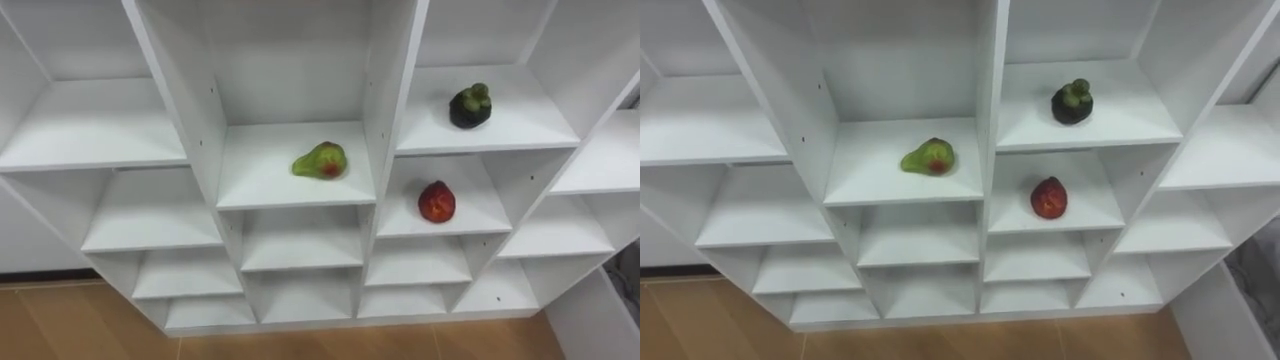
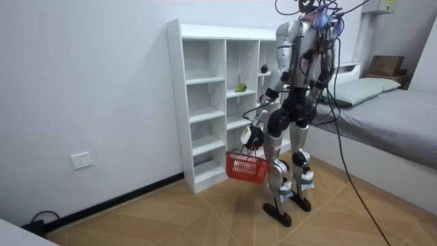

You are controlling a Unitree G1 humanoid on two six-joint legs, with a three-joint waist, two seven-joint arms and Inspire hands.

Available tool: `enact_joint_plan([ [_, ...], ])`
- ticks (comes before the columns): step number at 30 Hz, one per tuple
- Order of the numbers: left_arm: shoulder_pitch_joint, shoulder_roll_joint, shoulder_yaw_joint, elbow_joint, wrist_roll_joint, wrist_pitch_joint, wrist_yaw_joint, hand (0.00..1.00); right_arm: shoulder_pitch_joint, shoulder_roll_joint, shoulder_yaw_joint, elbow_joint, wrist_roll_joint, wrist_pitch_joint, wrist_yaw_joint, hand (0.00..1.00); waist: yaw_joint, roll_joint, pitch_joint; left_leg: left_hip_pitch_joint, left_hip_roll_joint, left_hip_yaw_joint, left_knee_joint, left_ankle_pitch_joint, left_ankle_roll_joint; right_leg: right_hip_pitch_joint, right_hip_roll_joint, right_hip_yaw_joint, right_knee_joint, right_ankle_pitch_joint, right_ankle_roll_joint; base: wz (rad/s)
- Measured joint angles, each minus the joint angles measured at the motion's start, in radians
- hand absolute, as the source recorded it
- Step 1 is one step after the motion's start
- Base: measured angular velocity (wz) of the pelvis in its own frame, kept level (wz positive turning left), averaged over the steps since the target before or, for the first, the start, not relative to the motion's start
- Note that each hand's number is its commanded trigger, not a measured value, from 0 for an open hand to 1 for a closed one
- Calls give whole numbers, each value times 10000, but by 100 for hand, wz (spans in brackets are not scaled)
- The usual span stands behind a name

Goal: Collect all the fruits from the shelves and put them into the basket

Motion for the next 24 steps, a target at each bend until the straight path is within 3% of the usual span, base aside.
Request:
enact_joint_plan([
  [5, 226, -14, -24, -549, -33, -284, 92, 100, 1086, 112, 212, -3228, -14, -595, -453, 0, 5, 8, -20, -3, 7, 31, -4, 0, 0, -62, 1, 32, -21, 3, -6, -2],
  [10, 326, -13, -38, -525, -243, -667, 487, 100, 1830, 192, 236, -5746, -154, -851, -972, 0, -55, 74, 7, -5, 35, 204, -49, -2, -3, -123, 34, 126, -15, 26, -18, -9],
  [16, 359, -12, -41, -480, -405, -852, 508, 100, 1885, 211, 254, -7932, -268, -1180, -1390, 0, -100, 137, -25, -194, 104, 260, -26, -38, -26, -286, 93, 134, 3, 127, -49, -3],
  [19, 406, -9, -41, -461, -415, -917, 515, 100, 1844, 168, 251, -8592, -482, -1595, -1811, 0, -57, 188, -30, -201, 107, 277, -10, -37, -25, -263, 101, 140, 2, 145, -50, 0],
  [24, 383, 18, -123, -411, -427, -1080, 502, 100, 1637, 135, 257, -9895, -1270, -1732, -2448, 0, -6, 303, -51, -355, 131, 387, 69, -35, -24, -509, 109, 226, 150, 151, -56, -6],
])
